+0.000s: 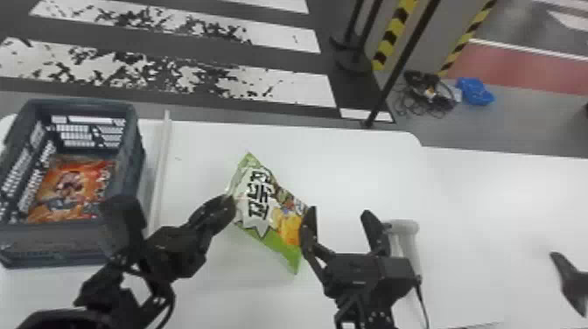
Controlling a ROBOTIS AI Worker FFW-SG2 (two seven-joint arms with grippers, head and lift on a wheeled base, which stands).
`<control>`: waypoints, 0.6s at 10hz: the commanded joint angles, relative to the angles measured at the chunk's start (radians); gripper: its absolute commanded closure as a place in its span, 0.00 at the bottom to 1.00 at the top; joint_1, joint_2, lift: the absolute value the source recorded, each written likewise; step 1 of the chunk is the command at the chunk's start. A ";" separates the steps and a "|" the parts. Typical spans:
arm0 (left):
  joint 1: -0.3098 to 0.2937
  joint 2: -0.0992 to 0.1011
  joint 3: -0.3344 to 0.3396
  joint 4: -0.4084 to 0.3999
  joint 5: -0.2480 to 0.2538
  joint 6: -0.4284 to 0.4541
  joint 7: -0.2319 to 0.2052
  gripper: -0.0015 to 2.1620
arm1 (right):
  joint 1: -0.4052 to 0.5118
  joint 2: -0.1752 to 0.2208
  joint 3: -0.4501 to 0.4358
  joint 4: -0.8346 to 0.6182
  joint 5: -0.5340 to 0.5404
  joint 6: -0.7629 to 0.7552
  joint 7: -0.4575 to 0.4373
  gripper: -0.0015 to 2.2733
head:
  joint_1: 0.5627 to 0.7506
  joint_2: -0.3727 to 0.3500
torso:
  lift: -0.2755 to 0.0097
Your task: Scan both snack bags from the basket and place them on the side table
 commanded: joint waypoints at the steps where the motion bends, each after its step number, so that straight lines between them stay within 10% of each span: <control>1: 0.001 0.008 -0.041 -0.008 -0.052 0.018 0.000 0.00 | -0.003 0.001 0.003 0.001 0.000 0.000 0.000 0.03 | 0.70 0.16 | 0.70; 4: 0.072 0.012 -0.058 -0.217 -0.321 0.113 0.058 0.03 | -0.003 0.001 -0.009 0.003 -0.009 0.009 0.000 0.03 | 0.70 0.12 | 0.70; 6: 0.135 0.025 -0.018 -0.359 -0.390 0.110 0.104 0.03 | -0.008 0.001 -0.009 0.001 -0.012 0.021 0.000 0.02 | 0.70 0.15 | 0.70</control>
